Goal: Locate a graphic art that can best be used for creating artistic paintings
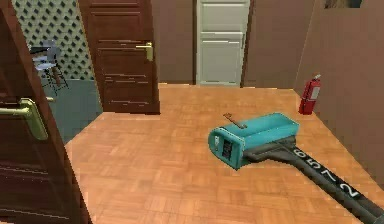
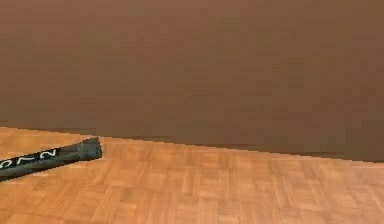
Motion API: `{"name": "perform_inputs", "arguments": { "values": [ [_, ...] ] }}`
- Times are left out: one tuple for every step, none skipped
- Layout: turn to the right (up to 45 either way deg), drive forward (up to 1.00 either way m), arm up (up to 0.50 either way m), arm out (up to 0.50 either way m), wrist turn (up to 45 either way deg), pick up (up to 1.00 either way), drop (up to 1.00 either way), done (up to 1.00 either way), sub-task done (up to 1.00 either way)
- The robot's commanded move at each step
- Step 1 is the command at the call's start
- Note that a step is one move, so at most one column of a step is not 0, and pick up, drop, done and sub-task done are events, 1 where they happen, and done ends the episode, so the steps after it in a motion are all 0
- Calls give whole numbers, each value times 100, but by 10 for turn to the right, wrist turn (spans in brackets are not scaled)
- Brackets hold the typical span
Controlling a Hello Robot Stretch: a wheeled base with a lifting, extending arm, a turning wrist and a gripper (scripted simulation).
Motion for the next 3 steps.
{"name": "perform_inputs", "arguments": {
  "values": [
    [0,100,0,0,0,0,0,0,0],
    [-60,0,0,0,0,0,0,0,0],
    [0,25,0,0,0,0,0,0,0]
  ]
}}
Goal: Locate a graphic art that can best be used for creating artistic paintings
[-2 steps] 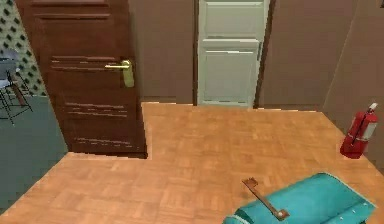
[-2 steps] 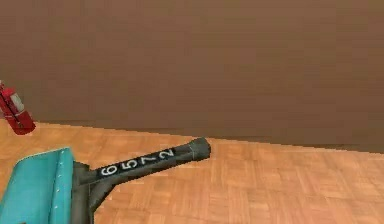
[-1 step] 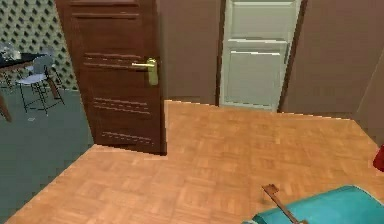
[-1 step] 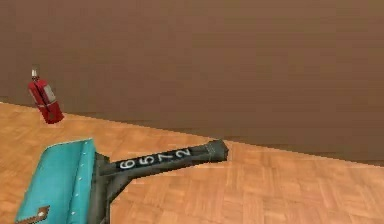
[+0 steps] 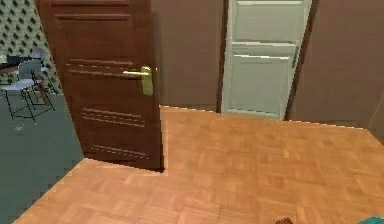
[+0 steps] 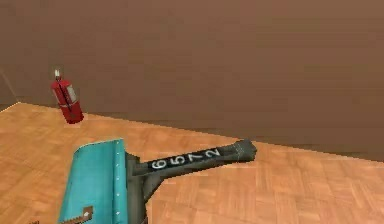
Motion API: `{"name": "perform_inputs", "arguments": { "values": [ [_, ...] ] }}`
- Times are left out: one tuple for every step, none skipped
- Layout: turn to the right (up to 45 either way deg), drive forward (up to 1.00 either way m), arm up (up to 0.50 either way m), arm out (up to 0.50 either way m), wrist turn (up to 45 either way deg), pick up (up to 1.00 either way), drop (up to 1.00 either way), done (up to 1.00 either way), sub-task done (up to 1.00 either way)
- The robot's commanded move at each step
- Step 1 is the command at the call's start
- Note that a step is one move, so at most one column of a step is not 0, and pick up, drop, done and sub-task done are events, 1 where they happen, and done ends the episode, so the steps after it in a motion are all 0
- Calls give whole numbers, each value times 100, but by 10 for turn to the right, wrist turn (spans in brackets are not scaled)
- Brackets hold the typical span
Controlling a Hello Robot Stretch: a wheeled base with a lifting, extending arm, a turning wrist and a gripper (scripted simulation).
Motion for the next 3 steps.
{"name": "perform_inputs", "arguments": {
  "values": [
    [-150,0,0,0,0,0,0,0,0],
    [0,50,0,0,0,0,0,0,0],
    [-450,0,0,0,0,0,0,0,0]
  ]
}}
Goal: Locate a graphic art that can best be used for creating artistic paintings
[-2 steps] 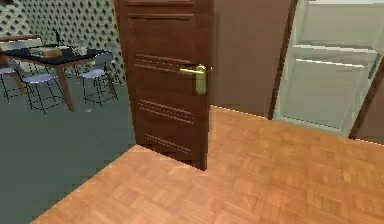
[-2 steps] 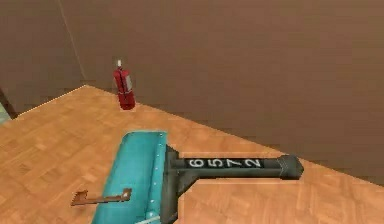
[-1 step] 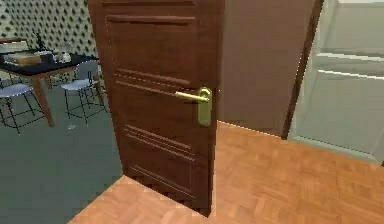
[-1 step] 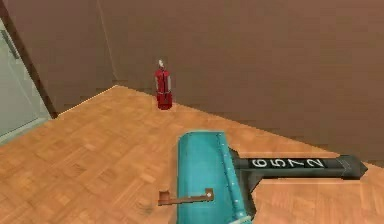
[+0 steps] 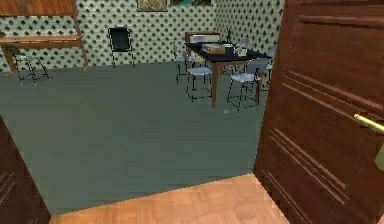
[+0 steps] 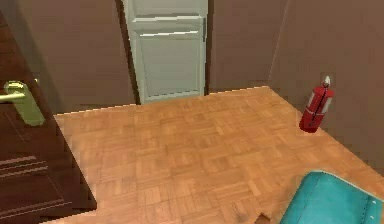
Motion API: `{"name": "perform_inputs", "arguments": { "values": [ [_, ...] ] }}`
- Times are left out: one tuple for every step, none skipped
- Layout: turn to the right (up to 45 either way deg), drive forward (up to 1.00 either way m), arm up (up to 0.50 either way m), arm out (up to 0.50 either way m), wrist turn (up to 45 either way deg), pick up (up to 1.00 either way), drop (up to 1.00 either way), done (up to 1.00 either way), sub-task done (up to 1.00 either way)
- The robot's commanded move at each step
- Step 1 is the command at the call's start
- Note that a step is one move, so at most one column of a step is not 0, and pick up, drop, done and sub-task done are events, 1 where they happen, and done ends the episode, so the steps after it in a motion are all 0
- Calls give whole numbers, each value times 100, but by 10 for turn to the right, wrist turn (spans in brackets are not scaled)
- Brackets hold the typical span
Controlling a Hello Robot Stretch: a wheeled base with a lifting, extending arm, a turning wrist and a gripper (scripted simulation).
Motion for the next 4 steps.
{"name": "perform_inputs", "arguments": {
  "values": [
    [-180,0,0,0,0,0,0,0,0],
    [0,90,0,0,0,0,0,0,0],
    [-210,0,0,0,0,0,0,0,0],
    [0,100,0,0,0,0,0,0,0]
  ]
}}
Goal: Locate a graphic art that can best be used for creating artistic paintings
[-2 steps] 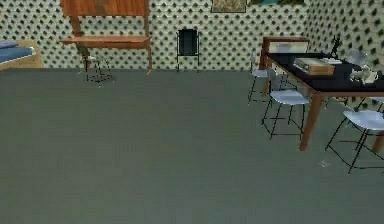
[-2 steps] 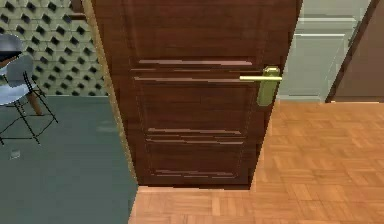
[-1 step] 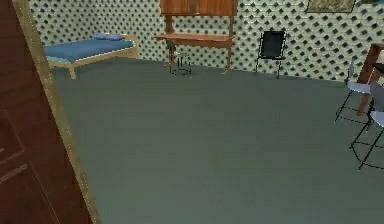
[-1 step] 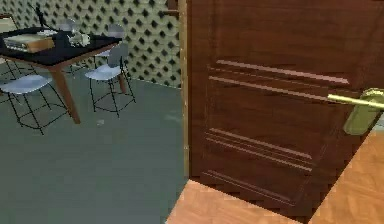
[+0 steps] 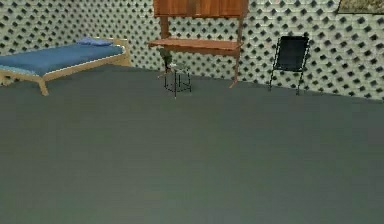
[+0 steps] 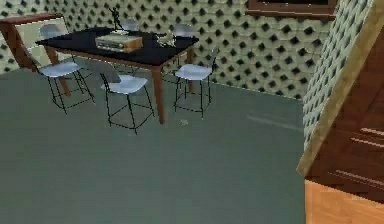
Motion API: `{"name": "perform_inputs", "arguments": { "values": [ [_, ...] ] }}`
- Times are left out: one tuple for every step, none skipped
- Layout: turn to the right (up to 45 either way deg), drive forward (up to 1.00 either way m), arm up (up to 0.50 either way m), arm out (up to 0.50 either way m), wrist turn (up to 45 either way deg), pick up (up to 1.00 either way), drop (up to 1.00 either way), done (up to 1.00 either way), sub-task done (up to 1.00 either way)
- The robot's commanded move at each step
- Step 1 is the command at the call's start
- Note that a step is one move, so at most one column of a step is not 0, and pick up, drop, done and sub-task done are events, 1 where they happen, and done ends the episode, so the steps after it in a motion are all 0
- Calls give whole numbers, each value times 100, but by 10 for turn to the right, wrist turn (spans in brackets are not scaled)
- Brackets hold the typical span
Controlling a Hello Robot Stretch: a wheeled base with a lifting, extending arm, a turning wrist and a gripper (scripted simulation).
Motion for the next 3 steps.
{"name": "perform_inputs", "arguments": {
  "values": [
    [-120,0,0,0,0,0,0,0,0],
    [0,15,0,0,0,0,0,0,0],
    [-450,0,0,0,0,0,0,0,0]
  ]
}}
